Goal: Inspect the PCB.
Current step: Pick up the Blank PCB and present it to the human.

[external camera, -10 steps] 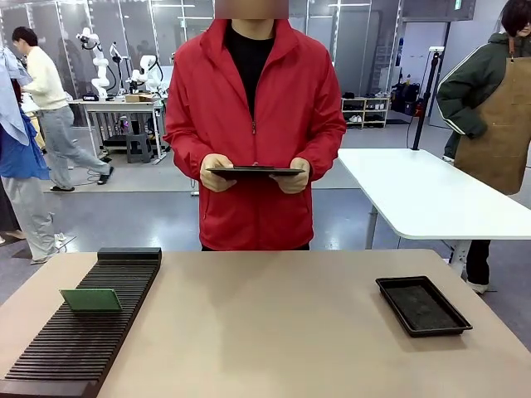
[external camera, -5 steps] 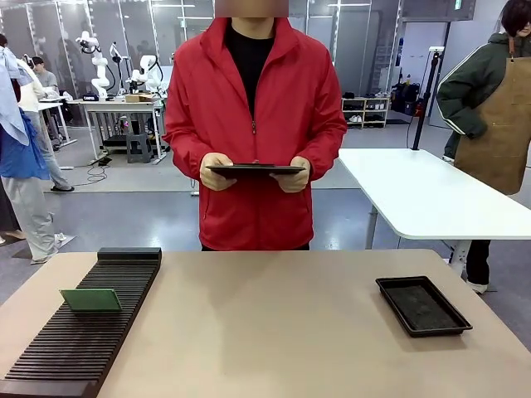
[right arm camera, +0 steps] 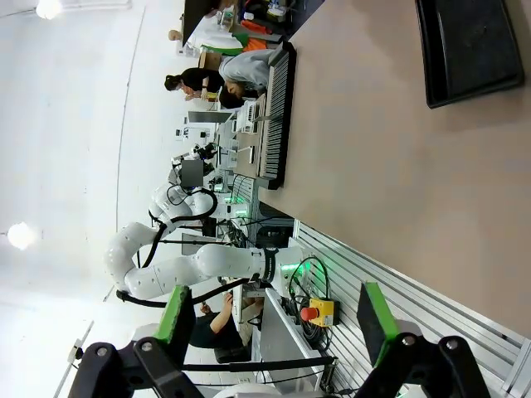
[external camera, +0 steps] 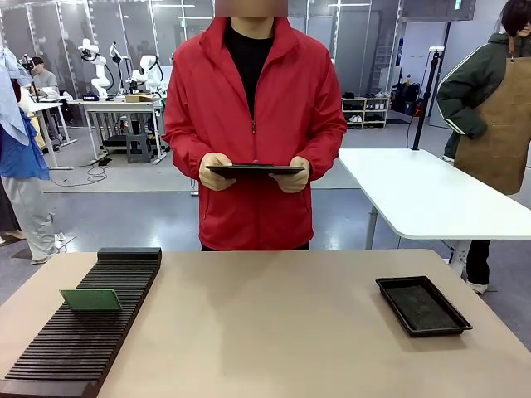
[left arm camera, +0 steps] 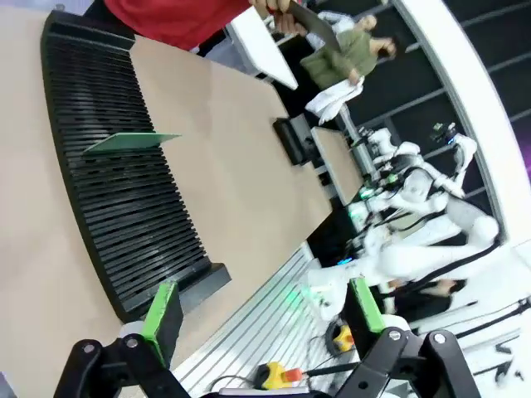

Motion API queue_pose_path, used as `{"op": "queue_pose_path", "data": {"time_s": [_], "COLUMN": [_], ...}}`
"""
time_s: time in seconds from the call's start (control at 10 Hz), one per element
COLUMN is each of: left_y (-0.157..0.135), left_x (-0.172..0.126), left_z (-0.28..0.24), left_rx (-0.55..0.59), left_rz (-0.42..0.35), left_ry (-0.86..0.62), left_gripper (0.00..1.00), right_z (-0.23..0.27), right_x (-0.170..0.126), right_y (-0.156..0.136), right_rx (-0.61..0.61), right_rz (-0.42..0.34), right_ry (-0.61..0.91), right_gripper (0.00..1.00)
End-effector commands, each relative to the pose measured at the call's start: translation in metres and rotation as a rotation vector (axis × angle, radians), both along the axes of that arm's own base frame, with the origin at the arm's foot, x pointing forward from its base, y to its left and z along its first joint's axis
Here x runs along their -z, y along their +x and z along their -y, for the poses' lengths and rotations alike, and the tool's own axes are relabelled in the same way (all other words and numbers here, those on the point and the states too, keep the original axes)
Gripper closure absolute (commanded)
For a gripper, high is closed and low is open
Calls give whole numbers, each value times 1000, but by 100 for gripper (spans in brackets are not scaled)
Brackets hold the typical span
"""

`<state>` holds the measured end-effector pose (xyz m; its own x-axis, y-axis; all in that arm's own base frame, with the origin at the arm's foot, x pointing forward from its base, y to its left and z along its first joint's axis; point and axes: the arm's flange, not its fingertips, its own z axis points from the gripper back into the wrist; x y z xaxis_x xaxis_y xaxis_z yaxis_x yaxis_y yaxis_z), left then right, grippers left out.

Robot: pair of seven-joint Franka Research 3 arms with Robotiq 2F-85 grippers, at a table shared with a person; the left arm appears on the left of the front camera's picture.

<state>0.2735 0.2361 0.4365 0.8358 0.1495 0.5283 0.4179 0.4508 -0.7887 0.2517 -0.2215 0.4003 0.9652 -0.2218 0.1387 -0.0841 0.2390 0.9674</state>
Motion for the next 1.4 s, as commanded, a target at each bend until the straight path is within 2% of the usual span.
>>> {"op": "queue_pose_path", "data": {"time_s": [0.0, 0.1, 0.3, 0.7, 0.8, 1.0, 1.3], "left_y": [12, 22, 35, 55, 55, 56, 54], "left_x": [-16, -25, -32, -30, -25, -18, -3], "left_z": [41, 66, 115, 186, 198, 213, 225], "left_rx": [19, 65, 162, 412, 473, 537, 668], "left_rz": [98, 132, 282, 430, 492, 548, 569], "left_ry": [250, 355, 647, 1067, 1176, 1233, 1281], "left_gripper": [0, 0, 0, 0, 0, 0, 0], "right_z": [0, 0, 0, 0, 0, 0, 0], "right_x": [-1, -1, -1, -1, -1, -1, -1], "right_y": [1, 1, 1, 1, 1, 1, 1], "right_rx": [5, 5, 5, 5, 5, 5, 5], "right_rz": [-4, -4, -4, -4, -4, -4, -4], "right_ry": [4, 4, 4, 4, 4, 4, 4], "right_gripper": [0, 0, 0, 0, 0, 0, 0]}}
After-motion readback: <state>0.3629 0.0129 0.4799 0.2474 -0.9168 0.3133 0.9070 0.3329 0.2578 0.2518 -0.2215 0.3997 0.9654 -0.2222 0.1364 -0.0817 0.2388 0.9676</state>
